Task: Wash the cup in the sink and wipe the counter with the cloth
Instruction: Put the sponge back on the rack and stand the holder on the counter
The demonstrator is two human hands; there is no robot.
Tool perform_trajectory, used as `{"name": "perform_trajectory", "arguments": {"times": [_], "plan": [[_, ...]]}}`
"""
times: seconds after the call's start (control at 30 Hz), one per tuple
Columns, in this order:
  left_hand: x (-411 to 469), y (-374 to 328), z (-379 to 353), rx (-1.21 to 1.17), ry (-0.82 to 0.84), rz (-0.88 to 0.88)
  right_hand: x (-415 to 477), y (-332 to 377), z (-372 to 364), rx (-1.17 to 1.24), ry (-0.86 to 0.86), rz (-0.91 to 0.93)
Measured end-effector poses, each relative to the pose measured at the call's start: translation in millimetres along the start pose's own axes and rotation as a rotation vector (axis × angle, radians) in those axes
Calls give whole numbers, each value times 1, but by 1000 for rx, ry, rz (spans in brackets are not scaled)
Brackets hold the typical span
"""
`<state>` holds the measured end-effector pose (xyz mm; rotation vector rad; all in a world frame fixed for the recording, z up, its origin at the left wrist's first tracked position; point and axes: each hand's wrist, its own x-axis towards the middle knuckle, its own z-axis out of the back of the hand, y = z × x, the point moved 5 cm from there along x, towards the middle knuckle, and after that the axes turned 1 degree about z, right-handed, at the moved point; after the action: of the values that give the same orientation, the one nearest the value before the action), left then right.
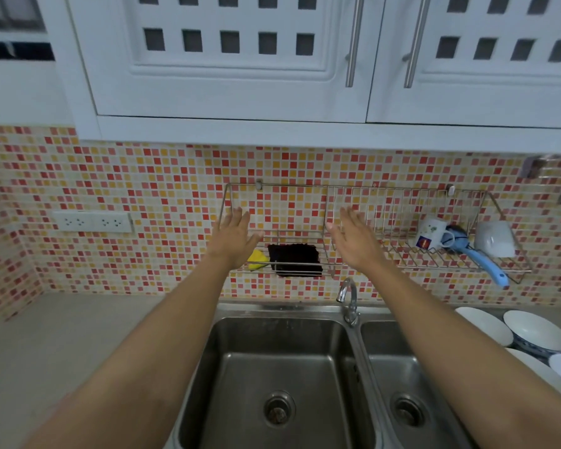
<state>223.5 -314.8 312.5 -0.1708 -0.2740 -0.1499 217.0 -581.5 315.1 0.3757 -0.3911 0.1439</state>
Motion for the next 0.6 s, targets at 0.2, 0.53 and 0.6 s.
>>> {"name": "perform_trajectory", "arguments": {"times": [0.2, 0.53, 0.6], "plan": [[-16, 8, 15, -16, -98, -17, -13, 5, -16, 36, 7, -13], [-44, 47, 32, 1, -187, 72, -10, 30, -34, 75, -10, 44], [-49, 54, 32, -8, -196, 96, -8, 38, -37, 71, 9, 50]]}}
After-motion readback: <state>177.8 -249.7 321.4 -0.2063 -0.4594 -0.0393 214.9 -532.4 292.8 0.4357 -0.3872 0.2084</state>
